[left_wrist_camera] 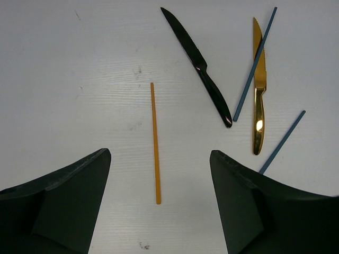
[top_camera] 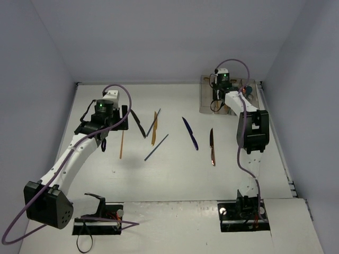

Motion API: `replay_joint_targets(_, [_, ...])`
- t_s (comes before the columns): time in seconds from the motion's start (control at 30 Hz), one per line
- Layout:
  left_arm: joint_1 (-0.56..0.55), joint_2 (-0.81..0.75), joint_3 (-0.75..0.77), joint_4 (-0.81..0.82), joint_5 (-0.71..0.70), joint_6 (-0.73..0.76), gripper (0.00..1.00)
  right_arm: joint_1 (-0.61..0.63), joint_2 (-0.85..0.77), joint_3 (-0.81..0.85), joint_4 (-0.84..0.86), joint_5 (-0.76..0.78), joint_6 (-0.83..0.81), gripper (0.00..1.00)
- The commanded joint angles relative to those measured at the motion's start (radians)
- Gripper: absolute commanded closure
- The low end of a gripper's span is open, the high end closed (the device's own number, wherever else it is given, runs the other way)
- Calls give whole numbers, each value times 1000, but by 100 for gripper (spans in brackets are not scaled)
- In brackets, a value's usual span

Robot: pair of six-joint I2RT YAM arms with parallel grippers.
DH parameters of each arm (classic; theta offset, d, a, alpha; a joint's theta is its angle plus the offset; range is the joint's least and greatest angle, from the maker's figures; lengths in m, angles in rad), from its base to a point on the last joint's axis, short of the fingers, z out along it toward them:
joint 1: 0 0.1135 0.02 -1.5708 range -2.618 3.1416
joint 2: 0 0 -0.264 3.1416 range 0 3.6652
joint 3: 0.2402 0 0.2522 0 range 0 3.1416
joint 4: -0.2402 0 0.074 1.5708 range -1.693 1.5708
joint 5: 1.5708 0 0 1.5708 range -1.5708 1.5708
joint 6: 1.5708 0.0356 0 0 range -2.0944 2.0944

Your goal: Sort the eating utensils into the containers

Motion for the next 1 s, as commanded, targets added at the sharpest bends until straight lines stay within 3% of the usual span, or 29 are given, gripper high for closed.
replay_joint_targets(0.0, [6, -2, 43, 41, 40, 17, 27, -33, -10, 65, 10, -9, -4, 96])
replay_joint_targets(0.2, [6, 0, 46, 38, 52, 17, 25, -36, -38, 46, 10, -17, 15, 81])
replay_joint_targets(0.4, [6, -12, 44, 37, 54, 17, 23, -36, -90, 14, 12, 1, 14, 73])
replay_joint_targets(0.47, [6, -13, 43, 38, 53, 16, 23, -35, -107, 1, 10, 5, 20, 65])
replay_joint_targets(0.6, [6, -18, 46, 32, 49, 19, 23, -12, -215, -60, 12, 7, 48, 63])
replay_joint_targets(0.8, [7, -36, 51, 27, 45, 23, 23, 156, -419, -251, 11, 183, 194, 47])
replay_joint_targets(0.97, [8, -74, 48, 32, 18, 33, 23, 392, -527, -455, 10, 306, 401, 32])
